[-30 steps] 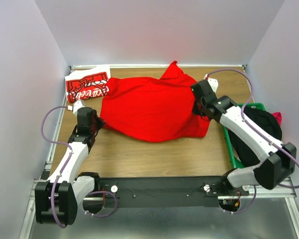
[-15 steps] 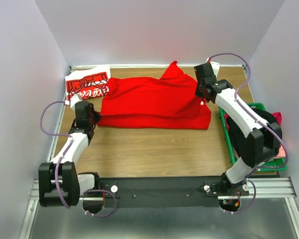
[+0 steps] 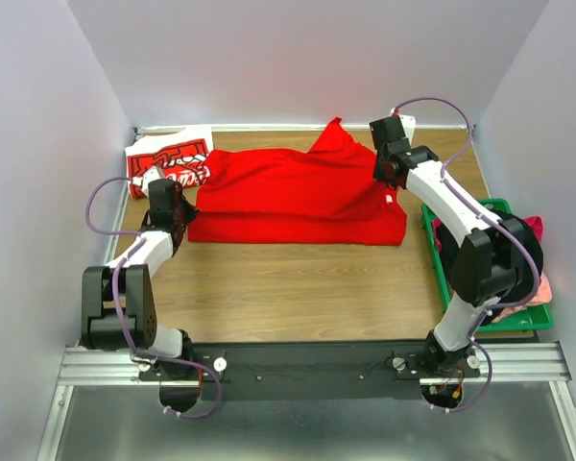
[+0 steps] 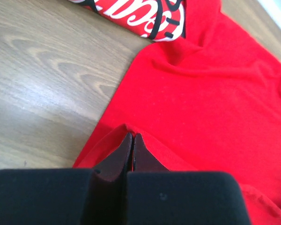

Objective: Fold and stack the t-shirts
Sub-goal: Fold the tshirt

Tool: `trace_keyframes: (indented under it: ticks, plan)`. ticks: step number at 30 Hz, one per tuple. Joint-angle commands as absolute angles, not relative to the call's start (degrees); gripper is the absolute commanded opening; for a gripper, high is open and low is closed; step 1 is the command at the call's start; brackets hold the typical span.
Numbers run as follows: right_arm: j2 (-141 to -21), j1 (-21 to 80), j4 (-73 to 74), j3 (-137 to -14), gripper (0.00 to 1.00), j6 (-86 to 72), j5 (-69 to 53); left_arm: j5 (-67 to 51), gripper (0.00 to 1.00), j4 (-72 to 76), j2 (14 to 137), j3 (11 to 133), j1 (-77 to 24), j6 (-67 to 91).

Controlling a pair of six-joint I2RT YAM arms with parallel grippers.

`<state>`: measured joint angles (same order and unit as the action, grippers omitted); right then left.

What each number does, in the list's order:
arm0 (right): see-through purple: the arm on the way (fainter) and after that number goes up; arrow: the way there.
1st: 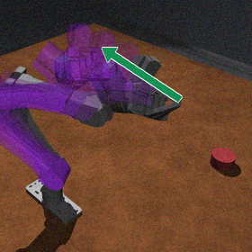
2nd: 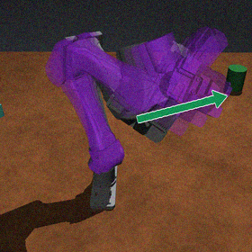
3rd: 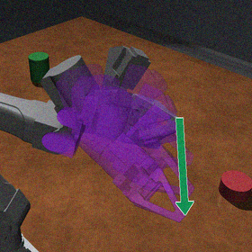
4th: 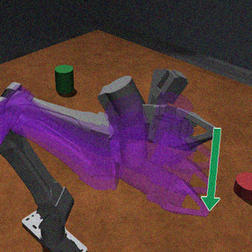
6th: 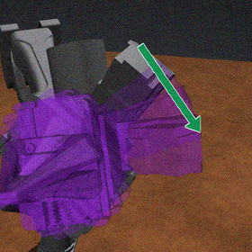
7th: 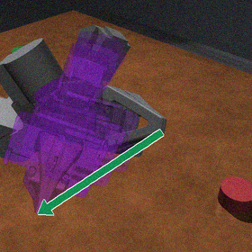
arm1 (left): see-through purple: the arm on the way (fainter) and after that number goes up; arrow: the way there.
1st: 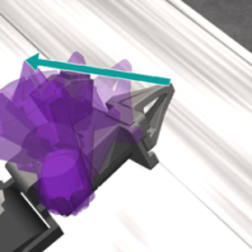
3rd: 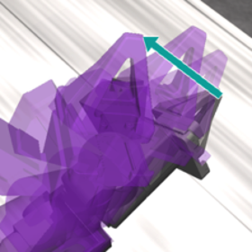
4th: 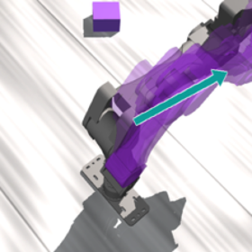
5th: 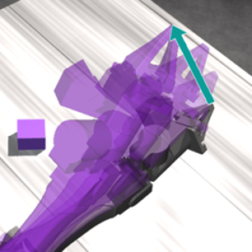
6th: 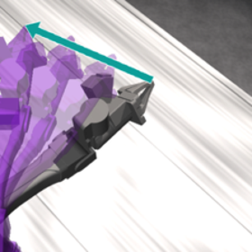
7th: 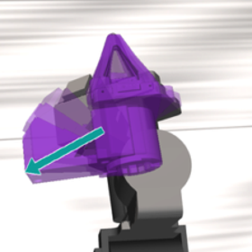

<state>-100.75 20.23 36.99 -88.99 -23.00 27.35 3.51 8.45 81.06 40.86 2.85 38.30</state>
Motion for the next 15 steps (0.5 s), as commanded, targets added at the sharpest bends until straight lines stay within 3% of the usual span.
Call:
trace_keyframes:
  ticks: [1,5,9,11,12,13,15]
  plan:
    - [-102.9,19.9,36.0,-91.3,0.0,-21.8,28.7,1.8,0.0,10.6,84.6,43.7,3.3,35.9]
    - [-105.4,19.7,35.9,-93.2,0.0,-21.4,28.6,0.8,0.02,11.0,88.5,45.9,3.4,34.1]
    - [-110.8,19.2,35.9,-97.9,0.0,-20.0,26.8,0.3,0.24,10.8,91.1,48.9,3.4,31.9]
    - [-113.1,18.9,35.9,-100.6,0.0,-19.6,26.1,-1.4,0.3,10.3,91.7,50.0,3.4,31.3]
    - [-114.5,18.8,35.9,-103.3,0.01,-19.3,25.3,-1.9,0.39,10.0,91.8,50.5,3.4,30.9]
    - [-117.0,18.5,35.9,-104.8,0.02,-18.9,24.9,-2.1,0.46,10.0,91.9,51.1,3.3,30.6]
    - [-119.8,18.2,35.9,-109.0,0.08,-18.3,24.2,-1.4,0.51,9.6,91.5,51.2,3.3,30.2]
